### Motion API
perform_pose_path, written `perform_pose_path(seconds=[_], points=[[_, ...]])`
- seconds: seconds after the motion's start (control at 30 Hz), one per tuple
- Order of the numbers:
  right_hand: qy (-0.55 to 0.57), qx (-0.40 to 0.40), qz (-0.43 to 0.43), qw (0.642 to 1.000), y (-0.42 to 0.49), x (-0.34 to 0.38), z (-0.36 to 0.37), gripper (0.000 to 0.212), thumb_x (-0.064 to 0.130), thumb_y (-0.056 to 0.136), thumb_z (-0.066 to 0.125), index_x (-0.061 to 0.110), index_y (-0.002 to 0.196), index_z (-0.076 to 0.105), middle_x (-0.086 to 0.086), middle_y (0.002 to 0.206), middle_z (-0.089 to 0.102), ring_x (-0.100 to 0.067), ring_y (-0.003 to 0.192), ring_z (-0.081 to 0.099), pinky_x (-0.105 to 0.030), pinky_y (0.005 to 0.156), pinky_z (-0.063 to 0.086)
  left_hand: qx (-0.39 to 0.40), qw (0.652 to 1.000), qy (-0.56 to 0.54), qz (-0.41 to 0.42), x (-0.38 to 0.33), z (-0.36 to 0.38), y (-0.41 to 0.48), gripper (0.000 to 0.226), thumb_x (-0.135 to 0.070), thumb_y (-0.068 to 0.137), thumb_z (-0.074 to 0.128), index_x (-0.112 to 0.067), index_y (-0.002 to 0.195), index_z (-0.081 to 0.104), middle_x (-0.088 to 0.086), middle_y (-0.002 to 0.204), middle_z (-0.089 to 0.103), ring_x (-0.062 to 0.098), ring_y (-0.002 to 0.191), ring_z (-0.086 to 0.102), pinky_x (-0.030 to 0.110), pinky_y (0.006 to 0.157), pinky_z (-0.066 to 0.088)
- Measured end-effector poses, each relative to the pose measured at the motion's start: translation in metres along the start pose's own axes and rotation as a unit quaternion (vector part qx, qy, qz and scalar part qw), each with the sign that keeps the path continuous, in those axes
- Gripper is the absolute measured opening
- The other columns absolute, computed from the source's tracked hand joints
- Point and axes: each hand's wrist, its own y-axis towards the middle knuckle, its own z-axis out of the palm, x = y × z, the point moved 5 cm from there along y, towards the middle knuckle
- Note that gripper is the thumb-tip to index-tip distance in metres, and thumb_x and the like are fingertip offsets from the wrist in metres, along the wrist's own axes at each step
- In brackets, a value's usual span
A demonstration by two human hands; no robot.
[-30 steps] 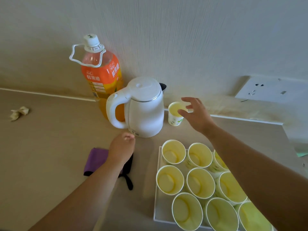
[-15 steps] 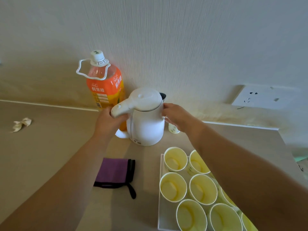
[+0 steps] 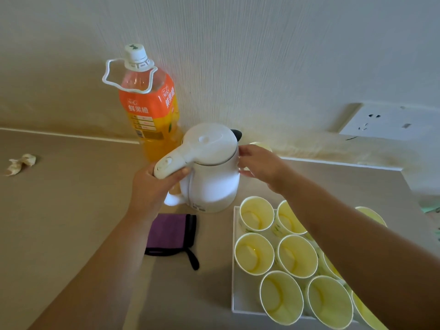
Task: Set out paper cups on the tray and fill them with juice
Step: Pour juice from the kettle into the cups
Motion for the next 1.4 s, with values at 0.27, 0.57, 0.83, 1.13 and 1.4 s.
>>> perform_pose_path(seconds=[0.27, 0.57, 0.83, 1.13, 1.4], points=[[0.021, -0.030, 0.005, 0.999, -0.015, -0.004, 0.001, 0.028, -0.004, 0.085, 0.043, 0.010, 0.096, 0.064, 0.001, 0.083, 0.059, -0.013, 0.083, 0.052, -0.039, 0.099, 0.048, -0.033, 0.999, -0.020, 0.018, -0.013, 0.000, -0.015, 0.022, -0.014, 0.067, 0.082, -0.022, 0.073, 0.062, -0.013, 0.062, 0.060, -0.003, 0.056, 0.057, 0.009, 0.053, 0.042], [-0.189, -0.039, -0.068, 0.979, -0.062, 0.023, -0.030, 0.022, 0.014, 0.088, 0.053, 0.000, 0.095, 0.068, -0.017, 0.095, 0.070, -0.028, 0.089, 0.068, -0.046, 0.089, 0.052, -0.027, 1.000, -0.001, 0.002, -0.060, -0.020, -0.034, 0.032, -0.018, 0.062, 0.085, -0.033, 0.081, 0.064, -0.017, 0.072, 0.068, 0.000, 0.070, 0.063, 0.020, 0.065, 0.045], [-0.258, -0.093, -0.330, 0.903, -0.123, 0.078, -0.050, 0.038, 0.004, 0.093, 0.048, 0.025, 0.121, 0.061, 0.013, 0.121, 0.056, 0.006, 0.100, 0.053, -0.003, 0.087, 0.035, -0.029, 0.999, 0.012, 0.013, -0.094, -0.030, -0.071, 0.059, -0.050, 0.028, 0.078, -0.026, 0.080, 0.064, -0.001, 0.064, 0.056, 0.013, 0.058, 0.050, 0.030, 0.064, 0.042], [-0.326, -0.020, -0.415, 0.849, -0.144, 0.073, -0.026, 0.031, 0.015, 0.090, 0.063, 0.019, 0.120, 0.065, -0.002, 0.122, 0.060, -0.014, 0.110, 0.056, -0.022, 0.095, 0.044, -0.016, 0.997, 0.066, 0.028, -0.106, -0.035, -0.104, 0.056, -0.049, 0.029, 0.078, -0.025, 0.078, 0.067, -0.010, 0.047, 0.052, 0.002, 0.043, 0.045, 0.027, 0.059, 0.041], [-0.351, -0.004, -0.332, 0.875, -0.141, 0.080, -0.015, 0.040, 0.035, 0.081, 0.072, 0.028, 0.120, 0.065, 0.004, 0.122, 0.057, -0.013, 0.109, 0.055, -0.025, 0.098, 0.039, 0.015, 0.993, 0.109, 0.037, -0.108, -0.041, -0.104, 0.056, -0.051, 0.030, 0.078, -0.020, 0.076, 0.065, -0.012, 0.043, 0.051, 0.003, 0.045, 0.047, 0.029, 0.060, 0.040]])
